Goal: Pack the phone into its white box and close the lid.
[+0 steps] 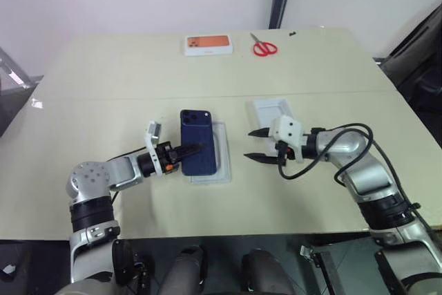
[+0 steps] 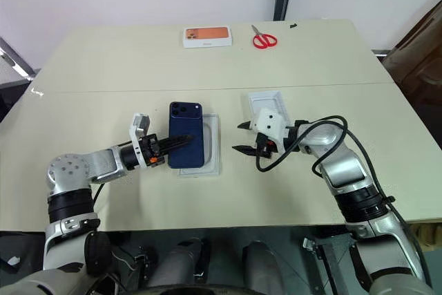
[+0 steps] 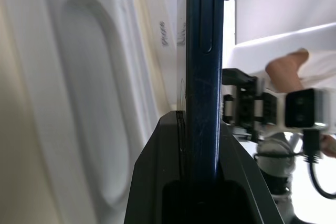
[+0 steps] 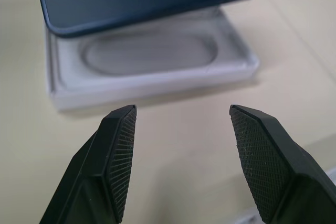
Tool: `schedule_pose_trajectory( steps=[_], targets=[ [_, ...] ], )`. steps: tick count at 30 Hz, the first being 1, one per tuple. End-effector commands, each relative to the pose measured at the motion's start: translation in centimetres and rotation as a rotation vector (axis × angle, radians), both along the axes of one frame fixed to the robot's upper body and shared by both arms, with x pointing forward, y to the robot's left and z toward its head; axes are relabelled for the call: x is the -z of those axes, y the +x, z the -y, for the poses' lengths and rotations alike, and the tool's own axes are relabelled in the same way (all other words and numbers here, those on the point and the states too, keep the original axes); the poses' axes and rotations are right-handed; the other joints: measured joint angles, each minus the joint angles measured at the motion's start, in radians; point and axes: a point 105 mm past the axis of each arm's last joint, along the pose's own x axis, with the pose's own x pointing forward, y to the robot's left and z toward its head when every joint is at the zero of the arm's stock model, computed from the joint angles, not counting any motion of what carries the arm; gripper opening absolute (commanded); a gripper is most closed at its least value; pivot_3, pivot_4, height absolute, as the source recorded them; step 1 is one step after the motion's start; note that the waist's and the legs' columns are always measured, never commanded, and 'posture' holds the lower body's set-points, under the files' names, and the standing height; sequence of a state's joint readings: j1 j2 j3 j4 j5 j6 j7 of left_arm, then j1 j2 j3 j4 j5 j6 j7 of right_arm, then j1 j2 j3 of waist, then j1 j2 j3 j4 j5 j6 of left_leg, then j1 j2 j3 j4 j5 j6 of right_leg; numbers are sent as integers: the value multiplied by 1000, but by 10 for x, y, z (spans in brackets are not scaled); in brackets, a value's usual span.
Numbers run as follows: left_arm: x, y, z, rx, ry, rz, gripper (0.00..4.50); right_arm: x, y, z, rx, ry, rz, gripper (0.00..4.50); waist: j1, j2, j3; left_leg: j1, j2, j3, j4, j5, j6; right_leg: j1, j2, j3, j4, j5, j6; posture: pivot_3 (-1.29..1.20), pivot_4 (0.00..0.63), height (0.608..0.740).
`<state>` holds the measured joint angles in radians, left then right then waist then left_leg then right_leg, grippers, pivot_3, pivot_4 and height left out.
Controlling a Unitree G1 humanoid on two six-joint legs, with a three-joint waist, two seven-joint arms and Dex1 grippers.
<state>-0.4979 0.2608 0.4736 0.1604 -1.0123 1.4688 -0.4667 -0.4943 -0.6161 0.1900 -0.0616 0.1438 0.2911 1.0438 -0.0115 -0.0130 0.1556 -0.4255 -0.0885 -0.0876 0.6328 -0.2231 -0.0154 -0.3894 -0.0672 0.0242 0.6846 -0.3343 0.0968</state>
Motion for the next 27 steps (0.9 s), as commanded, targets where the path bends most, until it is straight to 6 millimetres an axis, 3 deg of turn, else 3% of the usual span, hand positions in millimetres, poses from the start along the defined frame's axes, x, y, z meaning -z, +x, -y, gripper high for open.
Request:
schedule_pose_trajectory(
  steps=[1,4,17,27],
  targets=[
    [-4,-3,4,33,1,25,1399,-12,2,-3,-10,19,53,2998,1,0,0,0,0,0,0,0,0,0,0,0,0,0,0,0,150,734],
    [-5,-5,7,49,14,29,2815,-11,2,-3,-10,15,54,2998,0,0,0,0,0,0,0,0,0,0,0,0,0,0,0,0,150,734],
    [-11,-3,1,61,80,58,2815,-8,4,-9,-12,20,59,2998,-1,0,0,0,0,0,0,0,0,0,0,0,0,0,0,0,150,734],
    [-23,-4,-25,33,196,136,2815,-10,7,-7,-2,25,57,2998,-2,0,0,0,0,0,0,0,0,0,0,0,0,0,0,0,150,734]
  ],
)
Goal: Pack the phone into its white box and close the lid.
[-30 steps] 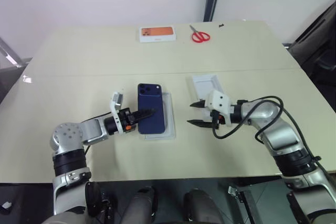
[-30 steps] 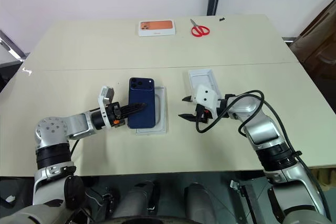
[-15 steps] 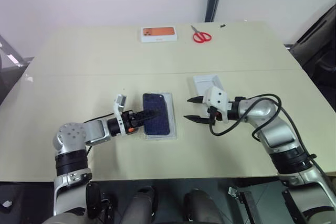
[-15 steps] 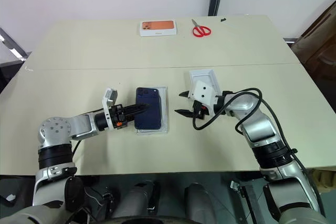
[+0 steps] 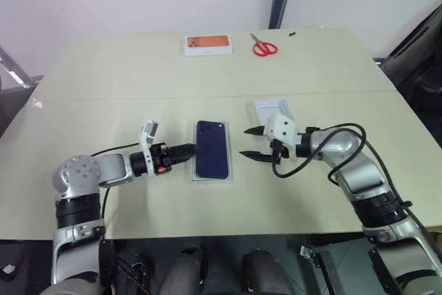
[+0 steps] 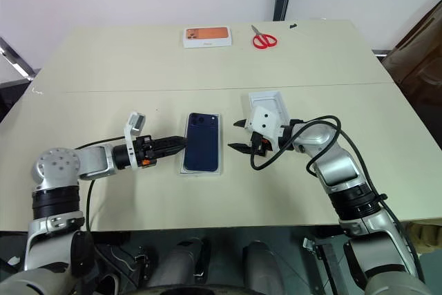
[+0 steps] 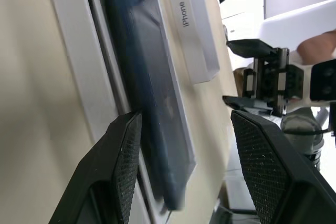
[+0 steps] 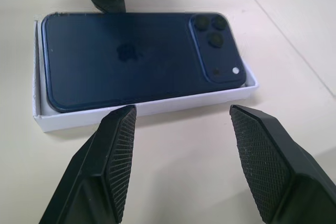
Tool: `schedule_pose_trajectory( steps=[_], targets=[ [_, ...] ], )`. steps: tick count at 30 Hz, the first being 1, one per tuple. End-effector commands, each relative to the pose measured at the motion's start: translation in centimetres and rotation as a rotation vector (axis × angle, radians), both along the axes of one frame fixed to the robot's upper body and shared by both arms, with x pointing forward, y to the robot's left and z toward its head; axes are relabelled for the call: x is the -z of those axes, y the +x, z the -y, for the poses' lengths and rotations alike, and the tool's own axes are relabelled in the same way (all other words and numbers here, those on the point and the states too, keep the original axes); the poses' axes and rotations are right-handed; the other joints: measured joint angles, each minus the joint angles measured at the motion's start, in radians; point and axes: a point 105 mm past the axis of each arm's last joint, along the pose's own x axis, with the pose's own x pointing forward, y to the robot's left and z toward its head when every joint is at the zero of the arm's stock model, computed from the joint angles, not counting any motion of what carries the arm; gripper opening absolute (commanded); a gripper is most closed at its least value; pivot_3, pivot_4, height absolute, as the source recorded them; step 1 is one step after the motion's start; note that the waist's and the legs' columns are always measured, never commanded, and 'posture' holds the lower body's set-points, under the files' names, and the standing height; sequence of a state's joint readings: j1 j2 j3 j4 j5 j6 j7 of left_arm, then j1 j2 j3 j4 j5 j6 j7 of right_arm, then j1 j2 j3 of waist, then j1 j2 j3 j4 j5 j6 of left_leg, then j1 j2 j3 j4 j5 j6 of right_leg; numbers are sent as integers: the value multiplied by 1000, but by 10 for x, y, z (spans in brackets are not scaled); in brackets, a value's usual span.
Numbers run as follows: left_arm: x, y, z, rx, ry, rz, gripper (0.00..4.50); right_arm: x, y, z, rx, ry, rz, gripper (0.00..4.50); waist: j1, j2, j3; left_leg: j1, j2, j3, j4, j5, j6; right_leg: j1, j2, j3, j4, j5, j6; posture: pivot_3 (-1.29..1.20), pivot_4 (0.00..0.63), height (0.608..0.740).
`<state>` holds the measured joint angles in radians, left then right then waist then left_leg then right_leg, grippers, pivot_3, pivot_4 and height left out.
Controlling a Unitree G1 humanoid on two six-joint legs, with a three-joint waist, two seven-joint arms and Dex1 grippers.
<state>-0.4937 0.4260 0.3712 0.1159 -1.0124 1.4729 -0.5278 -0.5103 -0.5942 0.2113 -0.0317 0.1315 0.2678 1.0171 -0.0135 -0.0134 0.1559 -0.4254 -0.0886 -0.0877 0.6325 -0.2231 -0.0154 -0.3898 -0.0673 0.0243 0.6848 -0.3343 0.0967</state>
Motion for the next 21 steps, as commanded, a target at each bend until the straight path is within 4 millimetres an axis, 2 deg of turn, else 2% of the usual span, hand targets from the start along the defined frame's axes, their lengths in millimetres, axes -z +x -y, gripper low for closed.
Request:
schedule_pose_trajectory(
  steps=[1,2,3,4,6,9,10,13,15,17,21],
  targets=[
    [-18,5,-9,-21,44,109,2815,-12,3,-1,-5,18,43,2998,0,0,0,0,0,0,0,0,0,0,0,0,0,0,0,0,150,734],
    [-20,11,-14,-58,75,144,2815,-13,4,-1,4,30,36,2998,0,0,0,0,0,0,0,0,0,0,0,0,0,0,0,0,150,734],
    [-19,17,-19,-95,117,169,2584,-14,6,0,15,38,36,2998,1,0,0,0,0,0,0,0,0,0,0,0,0,0,0,0,150,734],
    [-17,22,-22,-117,178,206,2305,-14,7,0,24,48,33,2736,1,0,0,0,0,0,0,0,0,0,0,0,0,0,0,0,150,734],
    [-14,28,-25,-132,257,266,1522,-14,10,0,40,54,30,2074,2,0,0,0,0,0,0,0,0,0,0,0,0,0,0,0,150,734],
    [-1,28,-20,-89,346,298,33,-4,16,-2,71,6,56,551,2,0,0,0,0,0,0,0,0,0,0,0,0,0,0,0,150,734],
    [5,27,-20,-69,401,310,0,0,16,-4,70,-11,65,73,1,0,0,0,0,0,0,0,0,0,0,0,-1,0,0,0,150,734],
    [22,26,-23,-31,538,343,0,6,15,-10,69,-21,71,73,-1,0,0,0,0,0,-1,0,0,-1,0,1,0,0,0,0,150,734],
    [27,30,-18,-33,526,333,0,13,17,-13,83,-42,73,73,0,1,0,0,0,0,-2,0,0,-1,0,0,0,0,0,0,150,734],
    [28,32,-8,-15,515,348,0,21,17,-16,77,-97,107,73,3,1,0,0,0,0,-1,0,0,-1,0,0,0,0,0,0,150,734],
    [22,37,10,-9,449,339,0,21,17,-28,68,-57,88,73,6,0,0,0,-1,0,0,0,0,1,0,0,0,0,0,0,150,734]
  ],
)
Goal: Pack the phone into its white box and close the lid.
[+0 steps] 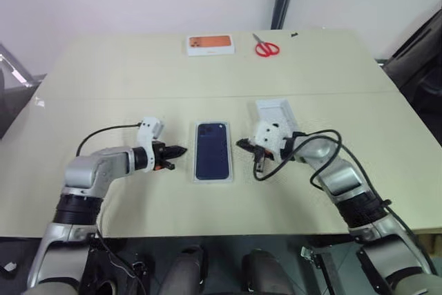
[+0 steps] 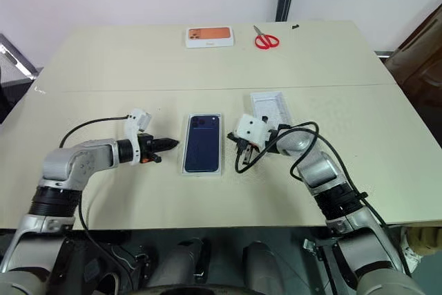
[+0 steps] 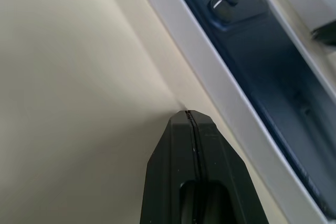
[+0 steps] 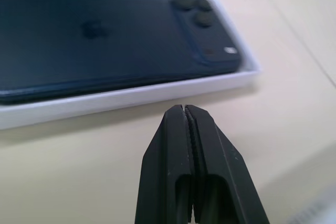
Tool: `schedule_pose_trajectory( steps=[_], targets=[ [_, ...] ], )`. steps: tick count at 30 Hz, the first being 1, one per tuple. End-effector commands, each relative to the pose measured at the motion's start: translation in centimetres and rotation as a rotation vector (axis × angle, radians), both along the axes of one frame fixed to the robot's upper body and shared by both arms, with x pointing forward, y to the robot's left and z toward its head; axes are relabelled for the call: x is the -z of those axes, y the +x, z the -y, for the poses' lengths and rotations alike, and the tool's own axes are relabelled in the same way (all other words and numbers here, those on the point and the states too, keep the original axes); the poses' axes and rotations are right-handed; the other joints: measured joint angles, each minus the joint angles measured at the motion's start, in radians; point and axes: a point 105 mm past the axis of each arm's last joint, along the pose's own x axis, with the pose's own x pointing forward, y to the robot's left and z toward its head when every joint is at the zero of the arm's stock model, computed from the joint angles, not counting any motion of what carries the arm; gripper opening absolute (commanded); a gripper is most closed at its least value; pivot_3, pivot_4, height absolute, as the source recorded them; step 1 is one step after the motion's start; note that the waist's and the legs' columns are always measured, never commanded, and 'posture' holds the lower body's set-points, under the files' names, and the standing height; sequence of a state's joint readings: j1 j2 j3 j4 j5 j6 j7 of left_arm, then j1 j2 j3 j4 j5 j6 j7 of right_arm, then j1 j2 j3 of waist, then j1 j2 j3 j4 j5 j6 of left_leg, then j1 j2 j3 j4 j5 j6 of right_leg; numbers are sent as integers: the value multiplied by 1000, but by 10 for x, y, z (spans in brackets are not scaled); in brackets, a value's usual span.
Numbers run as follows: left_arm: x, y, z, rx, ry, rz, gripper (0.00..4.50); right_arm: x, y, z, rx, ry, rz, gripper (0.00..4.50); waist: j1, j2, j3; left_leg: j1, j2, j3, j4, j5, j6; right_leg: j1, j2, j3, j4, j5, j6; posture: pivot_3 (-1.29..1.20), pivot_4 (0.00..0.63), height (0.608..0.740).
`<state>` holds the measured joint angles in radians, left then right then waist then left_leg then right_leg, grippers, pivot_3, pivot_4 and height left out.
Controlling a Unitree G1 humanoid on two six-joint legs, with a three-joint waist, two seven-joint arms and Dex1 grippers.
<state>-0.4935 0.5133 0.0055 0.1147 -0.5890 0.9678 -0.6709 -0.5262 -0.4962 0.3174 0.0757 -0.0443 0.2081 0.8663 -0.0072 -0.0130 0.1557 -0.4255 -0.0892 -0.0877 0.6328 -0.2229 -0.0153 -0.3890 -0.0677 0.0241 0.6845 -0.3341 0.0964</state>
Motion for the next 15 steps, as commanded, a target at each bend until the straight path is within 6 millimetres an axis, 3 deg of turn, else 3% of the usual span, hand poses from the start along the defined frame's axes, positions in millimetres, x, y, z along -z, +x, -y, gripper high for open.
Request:
schedule_pose_trajectory(
  steps=[1,7,15],
  targets=[
    [-4,3,14,30,-14,5,0,-8,1,-10,-22,18,37,73,-2,0,0,0,0,0,0,0,0,0,0,0,0,0,0,0,150,734],
    [2,-3,48,113,-54,-26,0,-5,2,-4,-15,-15,51,73,-1,0,0,0,0,0,0,0,0,0,0,0,1,0,0,0,150,734],
    [-4,-1,88,182,-97,-9,0,-6,8,46,87,-77,44,73,20,0,0,0,-1,0,2,0,0,1,0,0,0,0,0,0,150,734]
  ],
)
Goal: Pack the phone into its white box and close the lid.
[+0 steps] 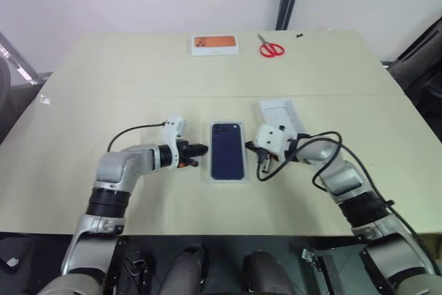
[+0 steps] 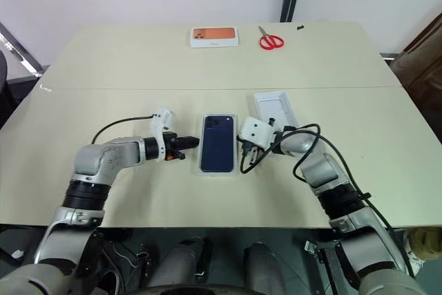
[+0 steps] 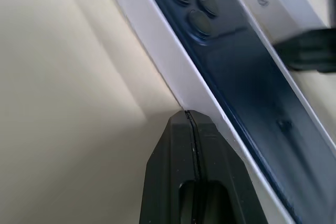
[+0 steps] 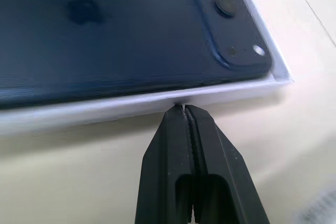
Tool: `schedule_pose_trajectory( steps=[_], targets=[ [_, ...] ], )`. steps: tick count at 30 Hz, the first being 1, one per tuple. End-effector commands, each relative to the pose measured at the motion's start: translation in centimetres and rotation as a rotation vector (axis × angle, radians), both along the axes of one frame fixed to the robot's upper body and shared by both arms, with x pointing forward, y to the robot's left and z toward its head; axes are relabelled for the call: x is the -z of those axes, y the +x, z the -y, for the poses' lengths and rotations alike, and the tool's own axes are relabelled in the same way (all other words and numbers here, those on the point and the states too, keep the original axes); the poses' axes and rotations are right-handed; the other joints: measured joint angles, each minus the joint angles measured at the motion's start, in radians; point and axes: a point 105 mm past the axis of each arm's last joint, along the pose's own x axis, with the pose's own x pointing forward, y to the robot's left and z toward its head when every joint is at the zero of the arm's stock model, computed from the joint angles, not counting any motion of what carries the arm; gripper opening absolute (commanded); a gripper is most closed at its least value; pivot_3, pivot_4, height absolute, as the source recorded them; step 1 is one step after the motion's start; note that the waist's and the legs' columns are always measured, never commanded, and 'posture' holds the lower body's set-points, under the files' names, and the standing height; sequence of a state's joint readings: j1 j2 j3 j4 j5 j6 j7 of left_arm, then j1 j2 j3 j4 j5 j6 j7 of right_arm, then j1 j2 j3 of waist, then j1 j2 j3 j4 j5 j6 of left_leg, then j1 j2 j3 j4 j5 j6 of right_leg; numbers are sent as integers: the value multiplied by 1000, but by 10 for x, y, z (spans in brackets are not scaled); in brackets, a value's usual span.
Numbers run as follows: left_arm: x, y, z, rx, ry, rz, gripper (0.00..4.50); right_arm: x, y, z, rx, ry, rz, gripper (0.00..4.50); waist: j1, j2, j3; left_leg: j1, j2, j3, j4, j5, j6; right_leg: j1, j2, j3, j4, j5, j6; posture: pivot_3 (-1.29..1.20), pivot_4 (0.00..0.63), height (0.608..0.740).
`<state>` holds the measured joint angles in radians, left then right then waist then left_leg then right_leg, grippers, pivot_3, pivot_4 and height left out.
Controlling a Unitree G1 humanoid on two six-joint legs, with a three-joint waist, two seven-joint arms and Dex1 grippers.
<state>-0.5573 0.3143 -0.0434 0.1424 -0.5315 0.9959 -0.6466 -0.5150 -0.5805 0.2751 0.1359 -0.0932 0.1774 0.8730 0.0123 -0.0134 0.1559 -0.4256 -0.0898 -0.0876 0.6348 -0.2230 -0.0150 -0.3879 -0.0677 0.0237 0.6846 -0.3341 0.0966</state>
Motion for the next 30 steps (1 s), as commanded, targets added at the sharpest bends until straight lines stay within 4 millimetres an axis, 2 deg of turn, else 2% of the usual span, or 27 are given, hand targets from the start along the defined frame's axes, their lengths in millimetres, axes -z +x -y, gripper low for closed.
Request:
schedule_pose_trajectory(
  steps=[1,7,14,21,25,30],
  targets=[
    [-8,-1,31,96,-27,29,0,-12,-3,12,2,17,32,73,0,0,0,0,0,0,0,0,0,0,0,0,0,0,0,0,150,734],
    [-4,4,65,150,-40,34,0,-6,-14,40,60,-13,6,73,3,0,0,0,0,0,1,0,0,1,0,0,0,0,0,0,150,734],
    [0,-11,97,256,-60,30,0,-6,-18,68,143,-43,10,73,3,0,0,0,0,0,3,-1,1,3,0,-1,0,0,0,0,150,734],
    [1,-7,95,251,-50,37,0,-9,-17,76,162,-50,13,73,0,0,0,0,0,0,4,-1,1,3,0,-1,0,0,0,0,150,734],
    [2,2,86,212,-32,51,0,-7,-26,61,100,-27,-23,73,0,0,0,0,0,0,4,-1,1,3,0,-1,0,0,0,0,150,734],
    [-1,5,83,199,-32,66,0,-7,-32,54,58,-23,-51,73,-2,-1,0,0,1,0,4,-1,1,3,1,-1,0,0,0,0,150,734]
  ],
)
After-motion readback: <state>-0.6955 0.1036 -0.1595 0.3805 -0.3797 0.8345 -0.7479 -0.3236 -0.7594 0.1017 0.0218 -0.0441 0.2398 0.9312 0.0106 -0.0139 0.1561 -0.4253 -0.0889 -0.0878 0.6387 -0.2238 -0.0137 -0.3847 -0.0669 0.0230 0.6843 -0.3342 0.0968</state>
